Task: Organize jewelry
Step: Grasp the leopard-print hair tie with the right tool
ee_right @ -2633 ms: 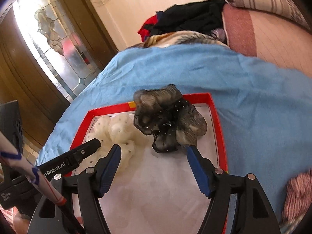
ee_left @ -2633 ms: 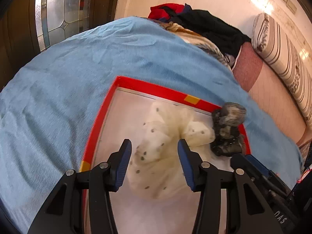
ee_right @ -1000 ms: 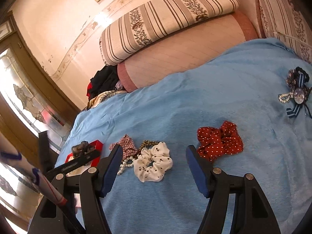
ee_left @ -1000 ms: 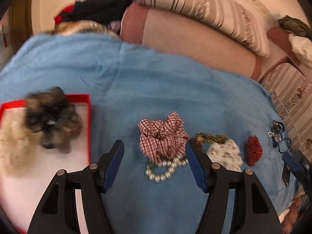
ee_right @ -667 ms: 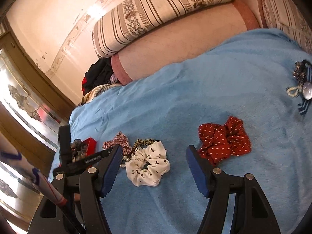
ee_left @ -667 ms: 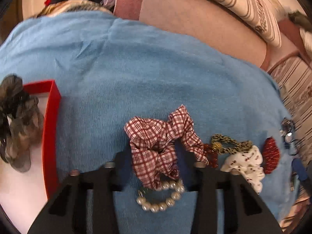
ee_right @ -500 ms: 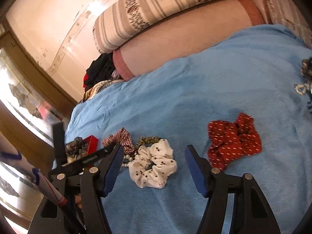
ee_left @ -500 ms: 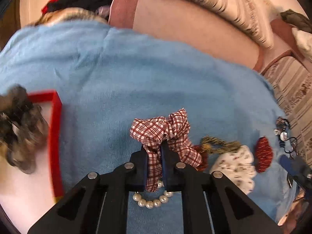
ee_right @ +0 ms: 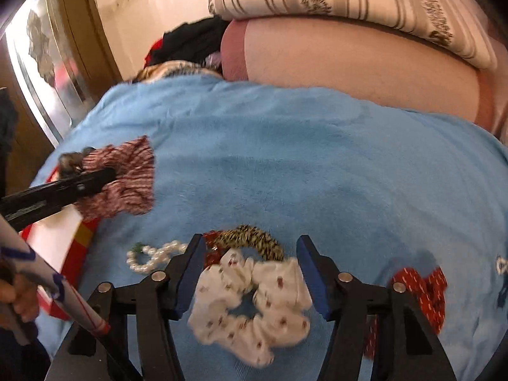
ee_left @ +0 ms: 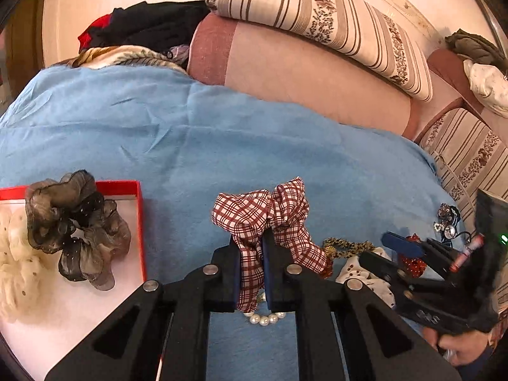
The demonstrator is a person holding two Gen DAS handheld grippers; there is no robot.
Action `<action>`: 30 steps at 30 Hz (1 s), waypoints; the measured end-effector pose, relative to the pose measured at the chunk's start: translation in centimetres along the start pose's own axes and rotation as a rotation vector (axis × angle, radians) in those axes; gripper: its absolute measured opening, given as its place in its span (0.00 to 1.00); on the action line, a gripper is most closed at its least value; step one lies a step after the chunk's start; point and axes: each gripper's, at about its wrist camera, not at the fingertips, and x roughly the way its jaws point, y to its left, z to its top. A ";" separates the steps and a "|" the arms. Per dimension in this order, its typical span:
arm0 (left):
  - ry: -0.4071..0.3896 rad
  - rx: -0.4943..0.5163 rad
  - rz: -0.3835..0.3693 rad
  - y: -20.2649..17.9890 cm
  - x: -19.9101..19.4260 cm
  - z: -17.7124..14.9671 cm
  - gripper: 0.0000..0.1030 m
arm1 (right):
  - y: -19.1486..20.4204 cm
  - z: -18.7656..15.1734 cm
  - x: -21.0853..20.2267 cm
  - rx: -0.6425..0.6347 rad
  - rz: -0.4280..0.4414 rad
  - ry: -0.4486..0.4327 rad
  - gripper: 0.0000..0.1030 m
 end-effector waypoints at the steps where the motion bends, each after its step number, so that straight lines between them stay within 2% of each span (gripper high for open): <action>1: 0.003 -0.001 -0.001 0.1 0.1 0.0 0.10 | -0.2 0.1 0.7 -0.001 0.008 0.021 0.43; 2: 0.010 0.000 -0.001 0.3 0.3 -0.1 0.10 | -0.5 0.1 1.3 0.003 0.007 0.033 0.19; 4: 0.011 0.000 0.002 0.4 0.4 -0.2 0.10 | -0.6 0.0 1.9 -0.001 0.004 0.050 0.09; 7: 0.008 -0.014 0.001 0.7 0.5 0.0 0.10 | -0.4 0.2 0.8 0.004 -0.013 0.004 0.08; 11: -0.015 -0.012 -0.016 0.3 0.2 0.1 0.10 | -0.4 0.7 -2.2 0.048 0.007 -0.102 0.08; 16: -0.041 0.017 -0.032 -0.4 -0.7 -0.1 0.10 | -0.1 0.8 -4.5 0.086 0.045 -0.174 0.08; 21: -0.054 0.038 -0.036 -0.8 -1.2 -0.5 0.10 | -0.1 0.7 -5.6 0.138 0.090 -0.193 0.08; 30: -0.073 0.056 -0.029 -0.9 -1.7 -0.6 0.10 | 0.9 0.5 -6.9 0.121 0.109 -0.232 0.08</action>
